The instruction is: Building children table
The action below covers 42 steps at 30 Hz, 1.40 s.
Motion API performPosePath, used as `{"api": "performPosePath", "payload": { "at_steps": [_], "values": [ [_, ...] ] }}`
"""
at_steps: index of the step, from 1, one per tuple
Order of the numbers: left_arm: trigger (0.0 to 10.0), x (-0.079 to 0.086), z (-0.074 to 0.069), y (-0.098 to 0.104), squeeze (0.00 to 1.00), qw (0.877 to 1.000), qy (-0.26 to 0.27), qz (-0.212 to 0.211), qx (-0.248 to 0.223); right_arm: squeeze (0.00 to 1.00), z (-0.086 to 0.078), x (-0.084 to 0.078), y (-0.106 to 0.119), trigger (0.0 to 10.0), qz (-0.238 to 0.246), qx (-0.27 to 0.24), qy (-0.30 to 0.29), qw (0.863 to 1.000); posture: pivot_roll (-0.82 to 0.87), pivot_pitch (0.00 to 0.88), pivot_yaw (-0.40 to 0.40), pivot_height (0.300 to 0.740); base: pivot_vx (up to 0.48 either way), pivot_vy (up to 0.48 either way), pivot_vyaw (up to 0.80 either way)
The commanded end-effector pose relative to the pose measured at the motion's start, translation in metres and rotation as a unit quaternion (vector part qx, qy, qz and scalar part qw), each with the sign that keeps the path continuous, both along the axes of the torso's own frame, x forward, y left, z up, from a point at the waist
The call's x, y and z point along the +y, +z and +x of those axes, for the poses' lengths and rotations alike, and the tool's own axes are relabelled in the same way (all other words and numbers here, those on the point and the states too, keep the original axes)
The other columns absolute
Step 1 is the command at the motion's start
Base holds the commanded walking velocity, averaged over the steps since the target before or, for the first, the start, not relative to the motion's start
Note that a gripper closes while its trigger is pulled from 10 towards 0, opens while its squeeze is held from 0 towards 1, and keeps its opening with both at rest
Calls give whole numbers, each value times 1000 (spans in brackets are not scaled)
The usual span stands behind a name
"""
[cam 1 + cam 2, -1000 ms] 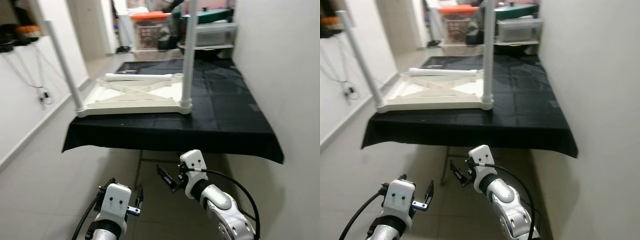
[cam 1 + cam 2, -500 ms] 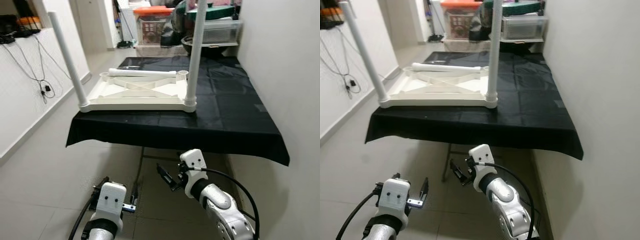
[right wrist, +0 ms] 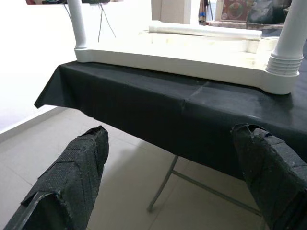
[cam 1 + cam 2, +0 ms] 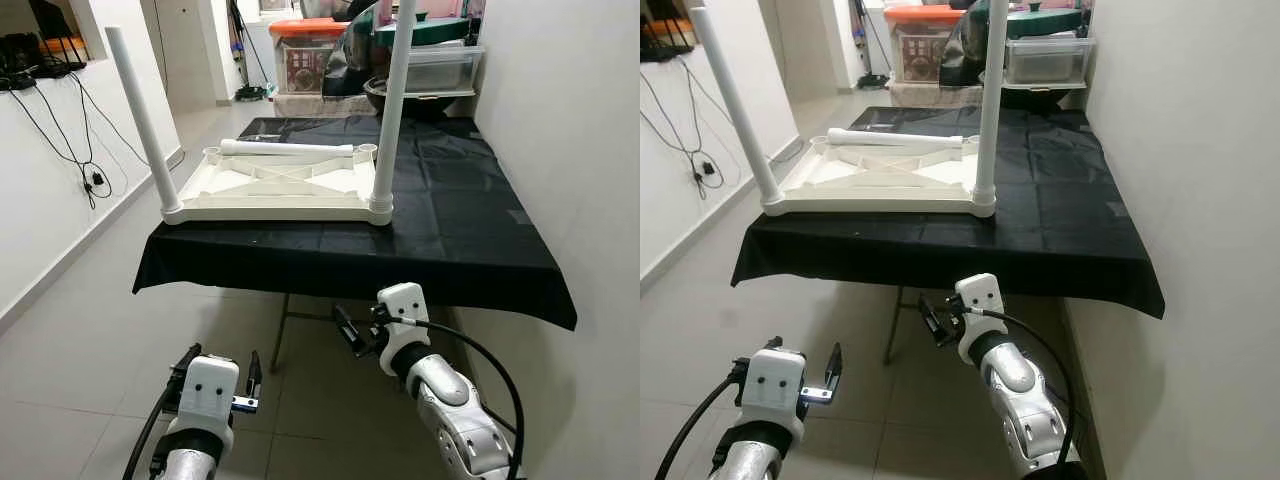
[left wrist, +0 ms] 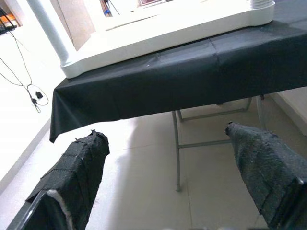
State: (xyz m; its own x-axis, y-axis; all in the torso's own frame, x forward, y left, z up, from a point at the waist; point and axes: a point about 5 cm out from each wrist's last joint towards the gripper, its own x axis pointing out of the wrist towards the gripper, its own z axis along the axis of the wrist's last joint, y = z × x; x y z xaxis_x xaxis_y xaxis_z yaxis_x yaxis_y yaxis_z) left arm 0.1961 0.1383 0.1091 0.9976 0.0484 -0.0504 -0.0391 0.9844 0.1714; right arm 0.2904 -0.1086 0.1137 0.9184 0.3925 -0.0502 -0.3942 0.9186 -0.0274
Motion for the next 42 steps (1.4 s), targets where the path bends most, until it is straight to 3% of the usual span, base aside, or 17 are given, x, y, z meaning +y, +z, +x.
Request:
{"api": "performPosePath", "payload": {
  "at_steps": [1, 13, 42],
  "values": [
    [10000, 1, 1, 1, 0, 1000, 1, 3, -1, 0, -2, 3, 1, 10000, 6, -2, 3, 1000, 6, 0, 23, 740, 0, 0, 0],
    [10000, -1, 1, 1, 0, 1000, -6, 6, -2, 0, -5, 7, -6, 10000, -2, 7, 12, 1000, 6, 0, 22, 740, 186, 0, -103],
    [10000, -1, 2, 0, 0, 1000, -13, 13, 1, 0, -4, 8, -7, 10000, -2, 10, 12, 1000, 13, 0, 20, 740, 345, 0, 0]
  ]
}}
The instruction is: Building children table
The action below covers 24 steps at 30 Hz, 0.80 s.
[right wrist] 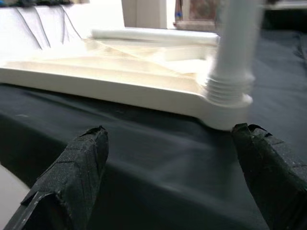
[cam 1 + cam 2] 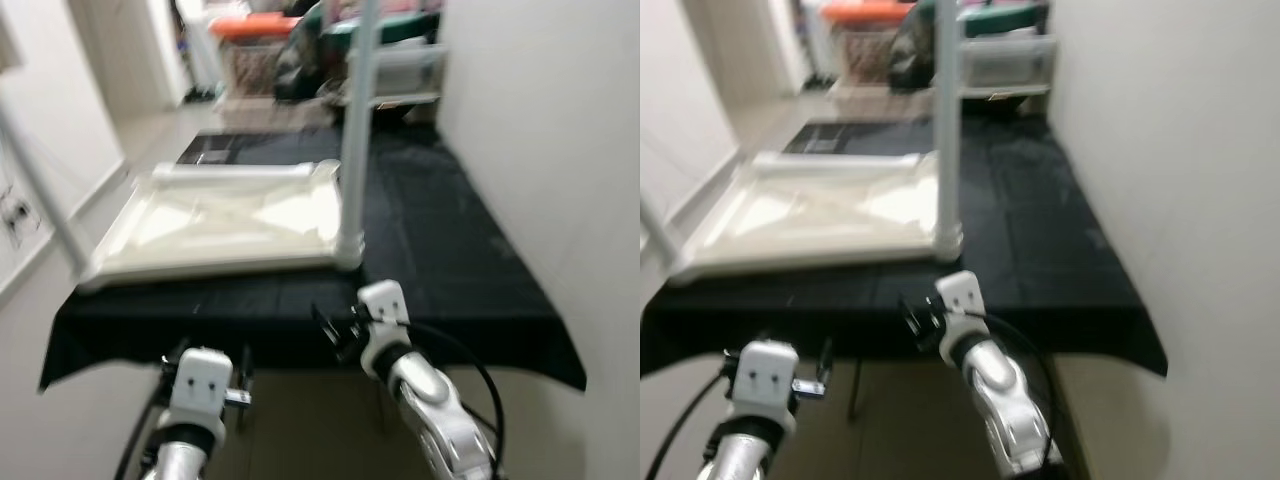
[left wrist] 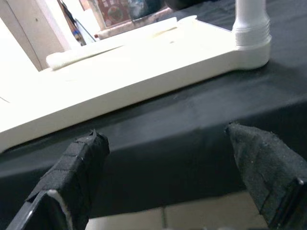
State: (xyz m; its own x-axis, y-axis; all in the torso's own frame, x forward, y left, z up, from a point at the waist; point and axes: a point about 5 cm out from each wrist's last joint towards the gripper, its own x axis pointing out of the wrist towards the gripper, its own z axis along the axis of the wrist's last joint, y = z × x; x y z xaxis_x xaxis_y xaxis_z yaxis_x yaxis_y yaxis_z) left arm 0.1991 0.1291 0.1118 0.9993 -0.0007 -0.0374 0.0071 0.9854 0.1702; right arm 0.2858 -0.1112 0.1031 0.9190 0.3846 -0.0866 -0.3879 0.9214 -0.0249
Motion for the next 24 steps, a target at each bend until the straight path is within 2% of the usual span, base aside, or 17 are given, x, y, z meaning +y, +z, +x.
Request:
{"api": "performPosePath", "payload": {
  "at_steps": [1, 9, 24],
  "values": [
    [10000, 8, -1, -3, 0, 1000, 13, 12, 7, 0, 1, 11, 4, 10000, 5, -7, 15, 1000, 13, 0, 20, 740, 349, 0, 0],
    [10000, 11, -1, -4, 0, 1000, 23, 11, 10, 0, 1, 12, 4, 10000, 5, -8, 16, 1000, 15, 0, 23, 740, 295, 0, 0],
    [10000, 9, -1, -3, 0, 1000, 19, 1, 11, 0, 1, 14, 4, 10000, 15, -1, 34, 999, 17, 0, 22, 740, 0, 0, 0]
  ]
}}
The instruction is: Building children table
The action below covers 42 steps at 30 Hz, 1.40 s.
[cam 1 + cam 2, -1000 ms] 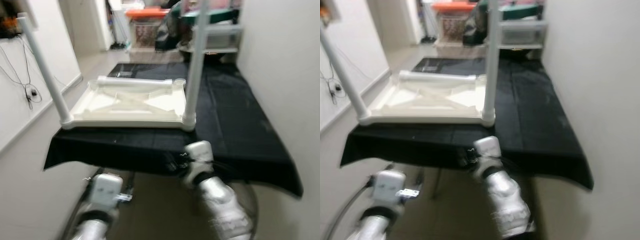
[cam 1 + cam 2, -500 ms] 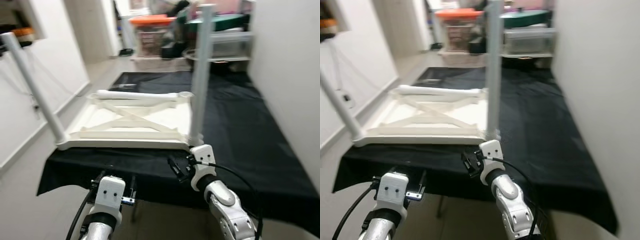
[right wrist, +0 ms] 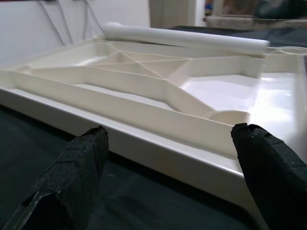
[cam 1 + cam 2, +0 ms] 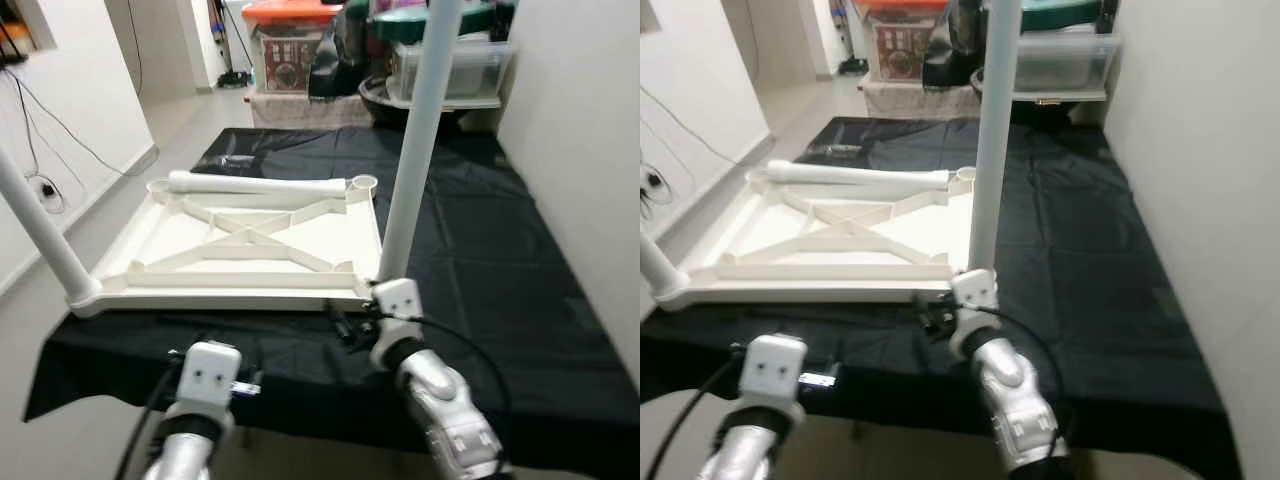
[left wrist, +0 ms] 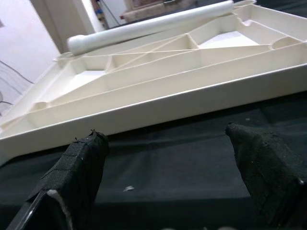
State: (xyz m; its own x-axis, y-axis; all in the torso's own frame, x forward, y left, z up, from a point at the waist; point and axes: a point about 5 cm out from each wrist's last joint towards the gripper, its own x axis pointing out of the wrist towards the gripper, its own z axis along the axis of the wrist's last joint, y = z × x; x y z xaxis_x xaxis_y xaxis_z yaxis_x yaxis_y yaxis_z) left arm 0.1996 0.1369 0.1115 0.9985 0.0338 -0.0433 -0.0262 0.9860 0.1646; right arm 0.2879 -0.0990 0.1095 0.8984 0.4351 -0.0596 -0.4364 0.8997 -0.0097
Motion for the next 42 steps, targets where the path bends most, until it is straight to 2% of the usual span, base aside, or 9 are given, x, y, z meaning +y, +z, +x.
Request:
{"api": "performPosePath", "payload": {
  "at_steps": [1, 12, 20, 24, 27, 31, 39, 40, 42],
  "values": [
    [10000, 2, -1, -3, 0, 1000, 1, 3, 8, 0, -1, 2, -2, 10000, 2, 7, 11, 1000, 17, 0, 22, 740, 0, 0, 0],
    [10000, -1, -3, -4, 0, 1000, -4, 0, 12, 0, -5, -4, -5, 10000, 11, 28, 67, 997, 16, 0, 24, 740, 0, 0, 0],
    [10000, -1, -4, -5, 0, 1000, -3, 1, 14, 0, -14, -30, -6, 10000, 38, 45, 101, 993, 17, 0, 22, 740, 0, 0, 0],
    [10000, -2, -5, -7, 0, 1000, -5, 1, 17, 0, -25, -67, -7, 10000, 33, 68, 120, 990, 5, 0, 31, 740, 0, 0, 0],
    [10000, -2, -5, -7, 0, 1000, -6, 1, 18, 0, -25, -78, -8, 10000, 28, 71, 117, 990, 5, 0, 31, 740, 0, 0, 0],
    [10000, -3, -6, -9, 0, 1000, -9, 0, 22, 0, -20, -128, -8, 10000, -10, 79, 81, 994, -6, 0, 39, 740, 0, 0, 0],
    [10000, -3, -6, -9, 0, 1000, -11, -3, 21, 0, 1, -152, 12, 10000, 5, 45, 12, 999, -6, 0, 45, 740, 0, 0, 0],
    [10000, -4, -6, -9, 0, 1000, -13, -4, 21, 1000, 7, -155, 19, 10000, 12, 31, 3, 999, -3, 0, 49, 740, 0, 0, 0],
    [10000, -4, -7, -9, 0, 1000, -15, -6, 21, 1000, 15, -156, 26, 10000, 17, 16, 4, 1000, 3, 0, 44, 740, 0, 0, 0]
  ]
}}
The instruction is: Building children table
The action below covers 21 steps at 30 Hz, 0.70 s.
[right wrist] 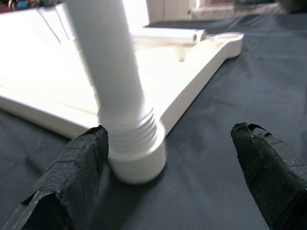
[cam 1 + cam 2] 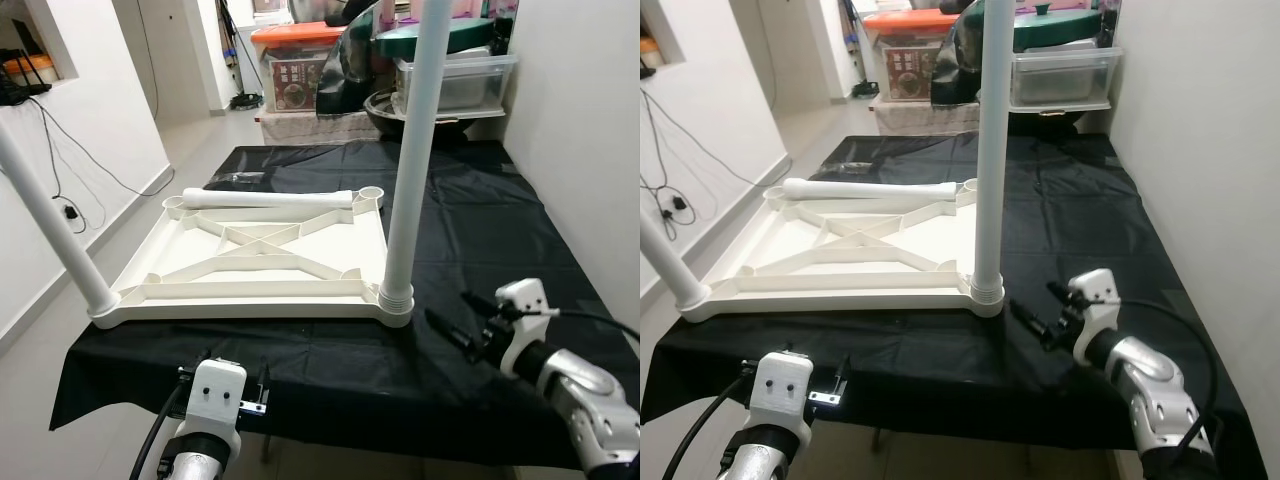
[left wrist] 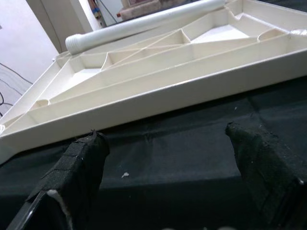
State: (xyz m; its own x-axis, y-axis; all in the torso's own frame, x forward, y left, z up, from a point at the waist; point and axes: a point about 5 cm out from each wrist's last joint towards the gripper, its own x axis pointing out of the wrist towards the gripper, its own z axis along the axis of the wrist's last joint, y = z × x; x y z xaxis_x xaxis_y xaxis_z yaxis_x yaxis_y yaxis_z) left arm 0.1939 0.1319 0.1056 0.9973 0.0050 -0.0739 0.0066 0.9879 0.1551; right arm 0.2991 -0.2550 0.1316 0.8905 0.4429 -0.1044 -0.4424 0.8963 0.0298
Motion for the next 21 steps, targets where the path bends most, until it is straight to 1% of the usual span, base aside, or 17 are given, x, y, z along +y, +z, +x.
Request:
{"api": "performPosePath", "payload": {
  "at_steps": [1, 2, 3, 4, 5, 6, 7, 8, 9, 11, 14, 21],
  "values": [
    [10000, 1, -1, -3, 0, 1000, -1, -1, 5, 1000, 4, 0, 4, 10000, 9, -13, 0, 1000, 3, 0, 44, 740, 0, 0, 0],
    [10000, 0, -1, -2, 0, 1000, -5, -3, 5, 1000, 18, 3, 19, 10000, 9, -40, 19, 999, 3, 0, 44, 740, 0, 0, 0],
    [10000, -1, -1, -2, 0, 1000, -5, -3, 5, 1000, 22, 4, 23, 10000, 9, -46, 28, 999, 3, 0, 44, 740, 0, 0, 0],
    [10000, -1, -1, -2, 0, 1000, -5, -3, 5, 1000, 22, 4, 23, 10000, 9, -46, 28, 999, 3, 0, 44, 740, 0, 0, 0],
    [10000, -1, -1, -2, 0, 1000, -6, -2, 5, 808, 24, 6, 27, 10000, 11, -49, 40, 998, 9, 0, 41, 740, 0, 0, 0],
    [10000, -1, -1, -2, 0, 1000, -6, -2, 5, 341, 26, 8, 29, 10000, 10, -52, 51, 997, 9, 0, 41, 740, 0, 0, 0],
    [10000, -1, -1, -2, 0, 1000, -6, -2, 5, 341, 26, 8, 29, 10000, 10, -52, 51, 997, 9, 0, 41, 740, 0, 0, 0],
    [10000, -1, -2, -2, 0, 1000, -7, -2, 5, 0, 28, 10, 32, 10000, 10, -56, 58, 997, 9, 0, 41, 740, 0, 0, 0],
    [10000, -1, -2, -2, 0, 1000, -7, -2, 4, 0, 31, 13, 35, 10000, 9, -62, 67, 996, 9, 0, 41, 740, 0, 0, 0],
    [10000, -1, -2, -2, 0, 1000, -7, -2, 4, 0, 31, 13, 35, 10000, 9, -62, 67, 996, 9, 0, 41, 740, 0, 0, 0],
    [10000, -2, -2, -1, 0, 1000, -9, -1, 3, 0, 39, 21, 44, 10000, 13, -76, 93, 993, 14, 0, 39, 740, 0, 0, 0],
    [10000, -3, -2, 0, 0, 1000, -10, 0, 2, 0, 46, 26, 49, 10000, 10, -88, 108, 990, 16, 0, 37, 740, 0, 0, 0]
  ]
}}
